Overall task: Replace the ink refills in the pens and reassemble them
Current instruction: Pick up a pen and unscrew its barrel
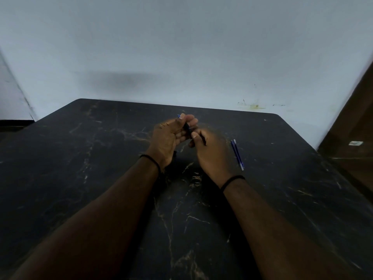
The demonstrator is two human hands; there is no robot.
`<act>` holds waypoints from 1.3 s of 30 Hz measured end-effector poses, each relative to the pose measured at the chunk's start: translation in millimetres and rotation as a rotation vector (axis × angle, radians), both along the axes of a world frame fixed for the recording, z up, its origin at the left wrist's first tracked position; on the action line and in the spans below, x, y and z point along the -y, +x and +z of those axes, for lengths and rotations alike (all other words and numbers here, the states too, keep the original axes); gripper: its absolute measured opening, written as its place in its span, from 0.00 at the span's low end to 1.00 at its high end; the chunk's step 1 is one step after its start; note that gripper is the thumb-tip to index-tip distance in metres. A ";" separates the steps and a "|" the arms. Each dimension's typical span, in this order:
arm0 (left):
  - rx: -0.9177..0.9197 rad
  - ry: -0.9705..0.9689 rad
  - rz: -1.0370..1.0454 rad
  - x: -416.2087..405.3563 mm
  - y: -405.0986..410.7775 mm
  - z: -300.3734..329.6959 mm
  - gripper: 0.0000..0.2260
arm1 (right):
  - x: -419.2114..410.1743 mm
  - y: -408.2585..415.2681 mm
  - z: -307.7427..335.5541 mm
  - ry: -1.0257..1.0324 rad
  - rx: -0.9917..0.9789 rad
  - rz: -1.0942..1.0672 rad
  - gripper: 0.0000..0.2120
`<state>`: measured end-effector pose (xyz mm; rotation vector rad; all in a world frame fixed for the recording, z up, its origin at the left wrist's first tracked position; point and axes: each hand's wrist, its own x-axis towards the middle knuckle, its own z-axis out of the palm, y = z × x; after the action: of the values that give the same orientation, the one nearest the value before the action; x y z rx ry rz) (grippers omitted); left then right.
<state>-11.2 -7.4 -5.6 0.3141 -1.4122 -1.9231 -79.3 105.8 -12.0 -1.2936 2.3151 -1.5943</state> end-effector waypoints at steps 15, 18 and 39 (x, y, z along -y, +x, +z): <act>0.042 -0.038 0.028 -7.1 2.4 4.2 0.13 | -4.8 2.0 1.8 -0.055 0.043 0.030 0.04; 0.017 -0.032 0.020 -5.4 1.6 2.8 0.13 | -4.0 3.3 0.9 -0.066 0.060 0.035 0.10; 0.014 -0.030 -0.006 -3.4 0.8 1.8 0.12 | -2.6 1.2 -1.1 -0.079 -0.003 -0.006 0.14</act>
<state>-10.4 -4.0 -3.7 0.3101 -1.4519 -1.9064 -78.1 108.4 -13.1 -1.3066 2.2816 -1.7028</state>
